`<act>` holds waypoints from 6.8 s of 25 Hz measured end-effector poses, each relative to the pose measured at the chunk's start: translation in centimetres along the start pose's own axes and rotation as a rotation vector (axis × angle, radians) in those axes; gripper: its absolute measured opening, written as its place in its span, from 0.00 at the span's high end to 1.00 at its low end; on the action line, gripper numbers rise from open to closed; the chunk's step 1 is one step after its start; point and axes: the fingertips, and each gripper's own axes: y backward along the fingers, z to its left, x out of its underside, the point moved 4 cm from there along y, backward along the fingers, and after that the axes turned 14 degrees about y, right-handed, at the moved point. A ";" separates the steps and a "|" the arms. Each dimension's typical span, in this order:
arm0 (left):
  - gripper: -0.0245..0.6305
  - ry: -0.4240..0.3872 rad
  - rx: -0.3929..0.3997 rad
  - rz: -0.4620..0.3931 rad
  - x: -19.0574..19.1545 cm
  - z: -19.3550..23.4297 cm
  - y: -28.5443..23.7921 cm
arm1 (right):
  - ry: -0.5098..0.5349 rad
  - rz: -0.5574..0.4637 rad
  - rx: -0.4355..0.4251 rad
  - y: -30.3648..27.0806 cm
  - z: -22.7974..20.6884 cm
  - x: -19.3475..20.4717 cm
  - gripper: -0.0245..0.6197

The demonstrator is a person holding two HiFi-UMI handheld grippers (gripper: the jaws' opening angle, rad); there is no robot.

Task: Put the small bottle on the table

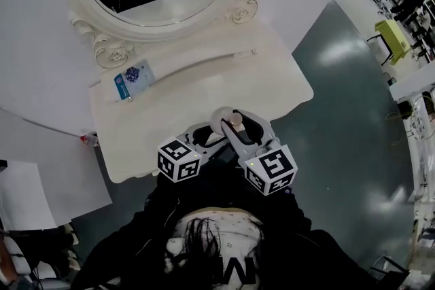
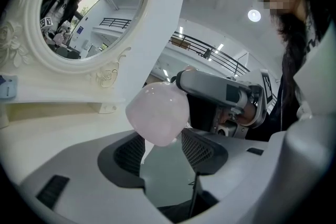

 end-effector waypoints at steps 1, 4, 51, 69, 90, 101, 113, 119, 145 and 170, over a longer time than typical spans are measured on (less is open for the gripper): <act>0.66 0.002 -0.006 -0.005 -0.2 0.3 0.0 | 0.001 0.000 -0.007 -0.3 -0.1 0.0 0.73; 0.66 0.007 -0.024 -0.016 -0.8 0.9 -0.2 | -0.003 -0.006 -0.028 -1.2 -0.6 0.0 0.73; 0.66 0.284 -0.210 0.141 -3.7 11.7 -25.6 | -0.262 0.207 -0.227 -8.3 -27.2 14.0 0.73; 0.66 0.456 -0.246 0.157 -1.7 14.9 -25.4 | -0.440 0.315 -0.184 -11.1 -29.4 19.5 0.73; 0.66 0.544 -0.292 -0.077 -2.9 15.0 -18.9 | -0.066 0.319 -0.142 -13.9 -30.7 19.7 0.73; 0.66 0.519 -0.283 -0.091 -2.8 14.5 -16.9 | 0.061 0.288 -0.122 -14.5 -30.3 20.1 0.73; 0.66 0.474 -0.289 -0.146 -3.3 13.7 -12.9 | -0.080 0.236 -0.012 -14.1 -30.9 19.5 0.70; 0.66 0.442 -0.294 -0.184 -3.6 13.2 -9.9 | -0.112 0.189 0.040 -11.7 -30.2 17.2 0.70; 0.66 0.148 -0.222 -0.169 0.6 5.7 4.4 | 0.000 -0.014 -0.087 -4.7 -5.7 5.6 0.71; 0.67 0.143 -0.199 -0.291 3.6 -2.6 3.5 | 0.082 -0.022 -0.189 5.2 0.4 4.4 0.90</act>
